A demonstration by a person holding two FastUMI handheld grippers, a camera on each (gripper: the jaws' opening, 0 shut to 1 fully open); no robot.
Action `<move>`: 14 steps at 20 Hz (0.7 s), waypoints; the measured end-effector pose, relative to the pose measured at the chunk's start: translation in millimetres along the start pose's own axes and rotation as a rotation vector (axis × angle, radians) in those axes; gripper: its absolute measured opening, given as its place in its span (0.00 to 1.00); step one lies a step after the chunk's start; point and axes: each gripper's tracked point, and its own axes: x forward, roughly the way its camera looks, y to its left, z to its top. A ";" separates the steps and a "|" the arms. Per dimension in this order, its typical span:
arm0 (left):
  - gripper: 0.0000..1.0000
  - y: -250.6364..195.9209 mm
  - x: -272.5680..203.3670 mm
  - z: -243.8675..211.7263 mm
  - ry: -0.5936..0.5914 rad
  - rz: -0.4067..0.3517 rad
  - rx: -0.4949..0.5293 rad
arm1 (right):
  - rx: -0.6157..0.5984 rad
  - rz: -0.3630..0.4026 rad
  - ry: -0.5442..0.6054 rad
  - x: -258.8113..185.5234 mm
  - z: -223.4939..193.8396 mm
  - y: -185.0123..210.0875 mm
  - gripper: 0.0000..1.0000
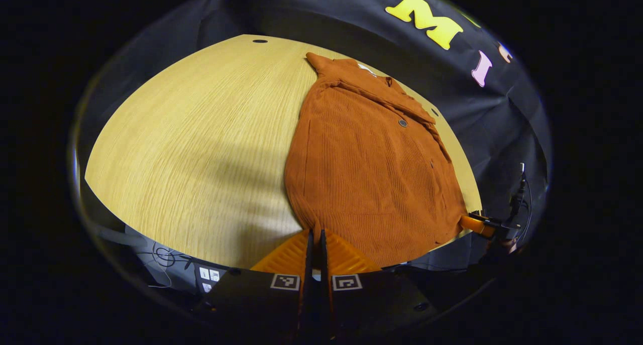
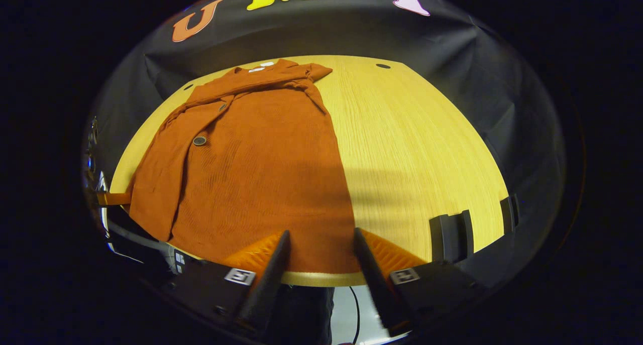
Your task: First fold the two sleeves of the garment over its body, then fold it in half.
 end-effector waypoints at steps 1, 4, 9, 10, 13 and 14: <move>0.09 -5.2 0.8 -0.6 0.005 -0.014 -0.010 | 0.010 0.009 0.005 1.2 1.7 3.9 0.43; 0.06 -15.6 -1.0 -3.8 0.006 -0.047 -0.014 | 0.039 0.025 0.030 -2.1 1.8 8.0 0.05; 0.04 -20.7 -25.4 6.1 -0.019 -0.081 -0.020 | 0.098 0.085 0.004 -28.6 14.5 13.7 0.01; 0.04 -17.1 -32.6 7.4 -0.029 -0.079 -0.022 | 0.104 0.096 -0.005 -34.9 18.1 14.8 0.01; 0.04 -18.6 -59.6 12.1 -0.055 -0.104 -0.031 | 0.158 0.141 -0.010 -59.7 25.9 17.5 0.01; 0.04 -21.5 -70.6 11.0 -0.067 -0.116 -0.022 | 0.178 0.156 -0.018 -71.2 30.9 18.2 0.01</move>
